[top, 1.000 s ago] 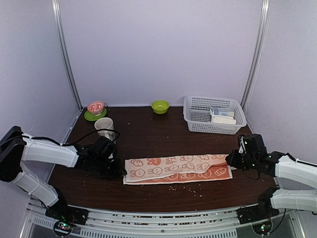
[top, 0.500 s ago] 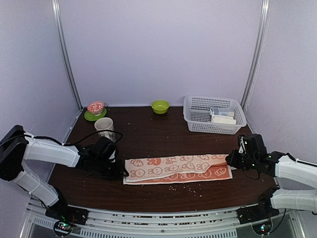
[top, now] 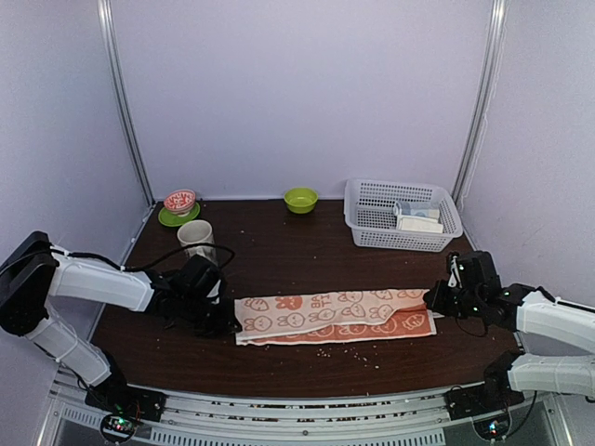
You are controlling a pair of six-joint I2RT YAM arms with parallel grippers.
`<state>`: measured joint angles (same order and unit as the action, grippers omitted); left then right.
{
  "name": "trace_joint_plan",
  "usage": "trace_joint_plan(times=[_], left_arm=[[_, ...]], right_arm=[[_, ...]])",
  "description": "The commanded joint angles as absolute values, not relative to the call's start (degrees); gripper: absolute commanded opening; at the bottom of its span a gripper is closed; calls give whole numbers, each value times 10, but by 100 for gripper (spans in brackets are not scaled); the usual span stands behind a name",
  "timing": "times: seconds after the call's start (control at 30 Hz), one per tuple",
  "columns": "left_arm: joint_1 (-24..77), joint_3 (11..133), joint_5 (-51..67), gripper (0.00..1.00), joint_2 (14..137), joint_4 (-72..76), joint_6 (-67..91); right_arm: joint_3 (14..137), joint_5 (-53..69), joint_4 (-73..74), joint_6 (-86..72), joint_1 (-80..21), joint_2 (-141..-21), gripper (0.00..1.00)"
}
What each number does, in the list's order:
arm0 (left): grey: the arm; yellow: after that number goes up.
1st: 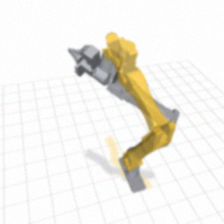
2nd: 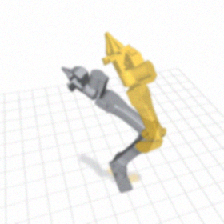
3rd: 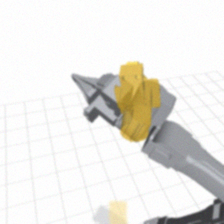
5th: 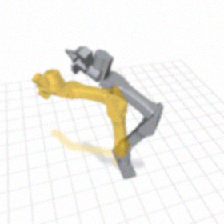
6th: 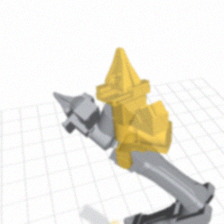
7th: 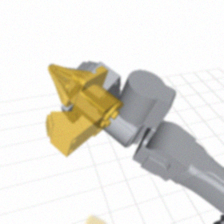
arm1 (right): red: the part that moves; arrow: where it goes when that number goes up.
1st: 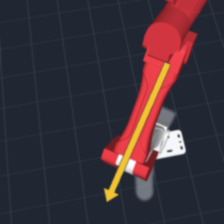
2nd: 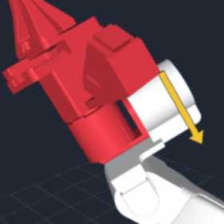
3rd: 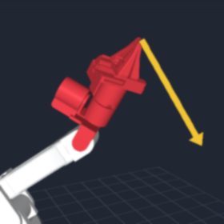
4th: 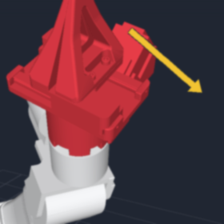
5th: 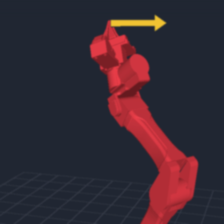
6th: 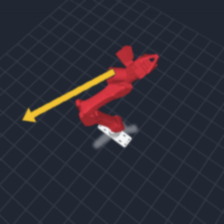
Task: Roll the towels
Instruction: Fold the towel at the center of the board.
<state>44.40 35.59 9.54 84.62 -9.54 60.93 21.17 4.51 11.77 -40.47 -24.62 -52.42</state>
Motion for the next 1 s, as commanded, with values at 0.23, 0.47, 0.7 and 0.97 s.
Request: trace_joint_plan(times=[0.23, 0.47, 0.7, 0.97], left_arm=[[441, 420, 30, 0, 796, -229, 533], [440, 439, 30, 0, 803, -246, 508], [441, 439, 30, 0, 809, -245, 500], [440, 438, 35, 0, 826, -240, 497]], right_arm=[[238, 40, 167, -399, -249, -518, 0], [263, 59, 243, -387, -248, -497, 0], [247, 70, 290, -373, -248, -509, 0], [205, 72, 245, -397, -248, -538, 0]])
